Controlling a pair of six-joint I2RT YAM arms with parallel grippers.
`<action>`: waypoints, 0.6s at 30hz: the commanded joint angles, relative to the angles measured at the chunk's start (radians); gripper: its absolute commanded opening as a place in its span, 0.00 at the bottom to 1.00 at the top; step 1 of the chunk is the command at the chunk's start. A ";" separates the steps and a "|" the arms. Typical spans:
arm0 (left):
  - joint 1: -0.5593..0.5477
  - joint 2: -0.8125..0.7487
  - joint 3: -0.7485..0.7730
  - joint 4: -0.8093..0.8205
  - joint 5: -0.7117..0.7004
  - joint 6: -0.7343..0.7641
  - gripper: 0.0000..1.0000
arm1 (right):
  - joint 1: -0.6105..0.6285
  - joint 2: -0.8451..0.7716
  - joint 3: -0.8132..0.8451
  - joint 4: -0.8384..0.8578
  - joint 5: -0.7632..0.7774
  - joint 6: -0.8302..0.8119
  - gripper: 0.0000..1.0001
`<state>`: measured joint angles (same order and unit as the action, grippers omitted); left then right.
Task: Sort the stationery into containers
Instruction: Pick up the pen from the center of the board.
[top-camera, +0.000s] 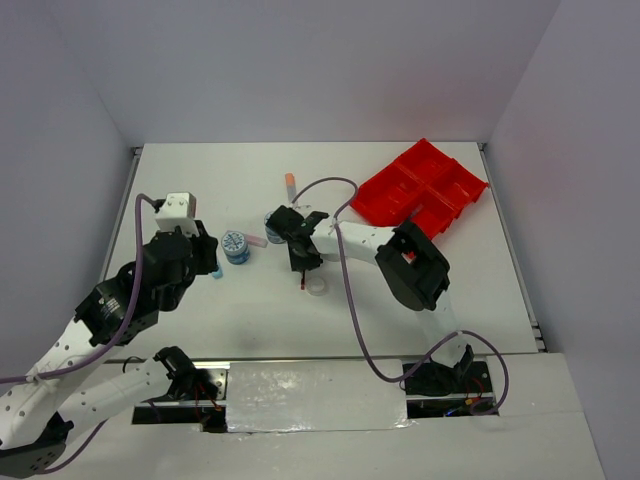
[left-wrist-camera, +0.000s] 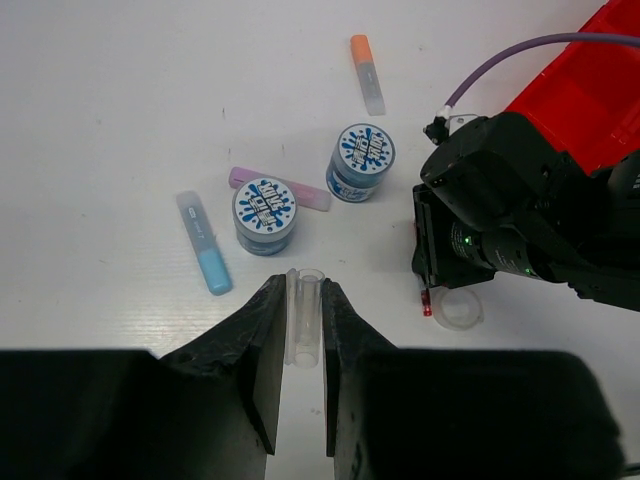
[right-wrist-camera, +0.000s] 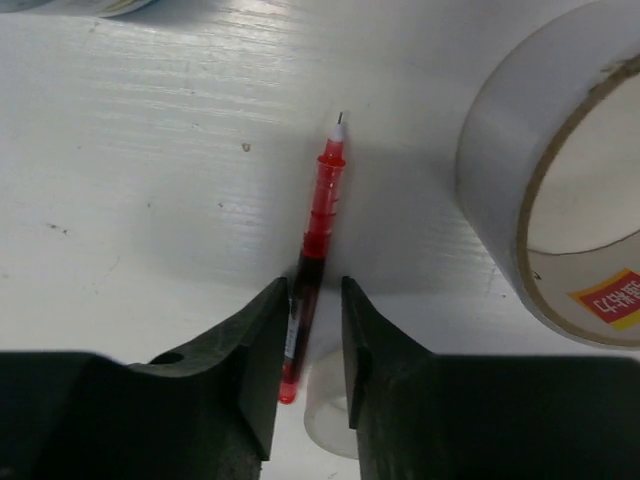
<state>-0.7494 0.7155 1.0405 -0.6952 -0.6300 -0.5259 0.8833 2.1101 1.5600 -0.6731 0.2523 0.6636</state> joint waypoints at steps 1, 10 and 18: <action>0.007 -0.008 -0.005 0.039 0.006 0.014 0.00 | 0.014 0.031 0.014 0.004 -0.013 0.027 0.33; 0.030 -0.010 -0.008 0.052 0.033 0.004 0.00 | 0.005 -0.079 -0.112 0.257 -0.272 0.002 0.00; 0.030 -0.054 -0.008 0.161 0.182 -0.020 0.00 | -0.004 -0.469 -0.308 0.543 -0.357 -0.041 0.00</action>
<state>-0.7231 0.6949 1.0317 -0.6369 -0.5224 -0.5285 0.8726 1.8648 1.2861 -0.3042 -0.0425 0.6445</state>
